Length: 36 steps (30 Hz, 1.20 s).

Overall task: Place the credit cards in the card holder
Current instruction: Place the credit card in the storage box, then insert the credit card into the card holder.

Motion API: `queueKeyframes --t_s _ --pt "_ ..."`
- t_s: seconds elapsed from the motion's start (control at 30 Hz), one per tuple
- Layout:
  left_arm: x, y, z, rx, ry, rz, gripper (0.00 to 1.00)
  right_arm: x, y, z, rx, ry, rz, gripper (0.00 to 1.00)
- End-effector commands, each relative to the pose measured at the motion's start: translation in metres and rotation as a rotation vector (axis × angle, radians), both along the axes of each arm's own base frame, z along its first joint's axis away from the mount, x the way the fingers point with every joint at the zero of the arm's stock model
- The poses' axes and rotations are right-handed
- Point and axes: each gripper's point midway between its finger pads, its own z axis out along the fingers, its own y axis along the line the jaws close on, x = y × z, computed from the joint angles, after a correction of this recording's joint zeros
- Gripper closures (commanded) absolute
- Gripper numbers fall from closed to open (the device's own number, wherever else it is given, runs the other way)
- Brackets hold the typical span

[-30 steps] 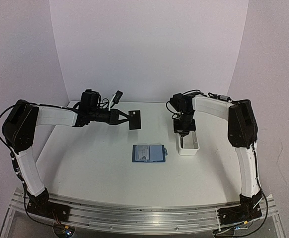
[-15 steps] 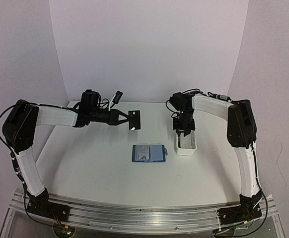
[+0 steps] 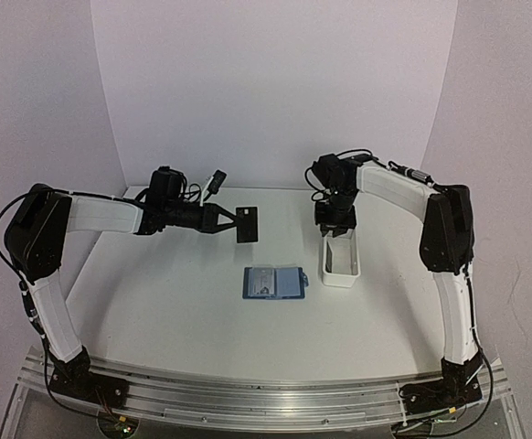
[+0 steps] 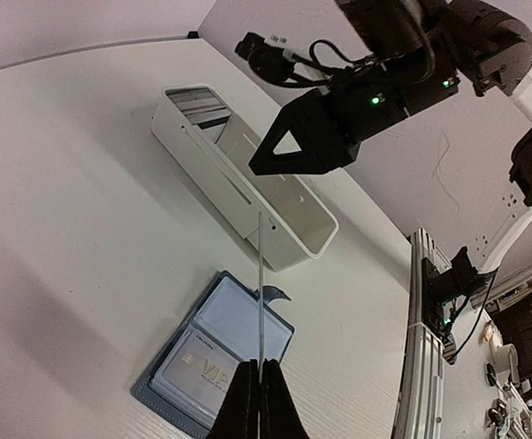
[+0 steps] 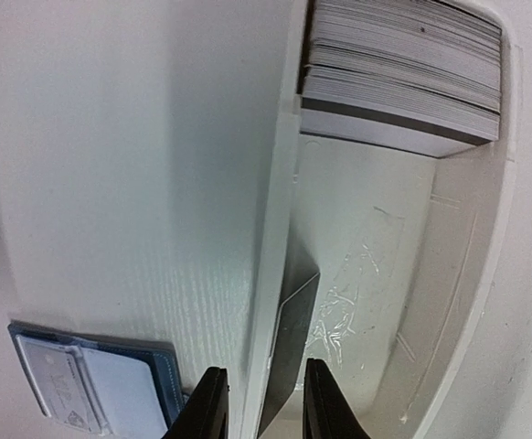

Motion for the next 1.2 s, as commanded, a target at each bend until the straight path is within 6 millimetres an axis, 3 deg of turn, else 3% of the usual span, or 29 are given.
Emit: queueKeyframes --t_s 0.0,0.07,0.2,0.27,0.4,0.47,0.67,0.83,0.93,1.17 --pt "-0.015 -0.005 -0.003 0.028 0.038 -0.019 1.0 -0.014 0.05 0.08 0.176 -0.171 0.158 0.72" --pt "-0.023 -0.009 -0.01 0.041 0.068 -0.03 1.0 -0.032 0.072 0.095 0.226 -0.24 0.219 0.69" --pt "-0.034 -0.017 -0.022 0.046 0.151 -0.033 1.0 -0.07 0.097 0.097 0.304 -0.295 0.215 0.67" --pt "-0.039 -0.019 -0.031 0.049 0.193 -0.031 1.0 -0.095 0.104 0.082 0.318 -0.279 0.216 0.64" --pt "-0.052 -0.025 -0.034 0.024 0.178 -0.08 1.0 -0.11 0.129 0.082 0.438 -0.318 0.266 0.58" --pt "-0.049 -0.024 -0.04 0.037 0.194 -0.056 1.0 -0.109 0.126 0.079 0.439 -0.321 0.243 0.58" --pt "-0.046 -0.022 -0.08 0.153 0.389 0.043 1.0 -0.125 0.108 0.022 0.384 -0.205 0.105 0.62" --pt "-0.06 -0.043 -0.093 0.161 0.403 0.009 1.0 -0.123 0.099 -0.003 0.323 -0.188 0.049 0.65" --pt "-0.054 -0.042 -0.105 0.172 0.452 0.07 1.0 -0.126 0.097 -0.019 0.31 -0.156 0.008 0.64" --pt "-0.039 -0.056 -0.098 0.147 0.482 0.076 1.0 -0.121 0.092 -0.042 0.251 -0.153 -0.035 0.62"
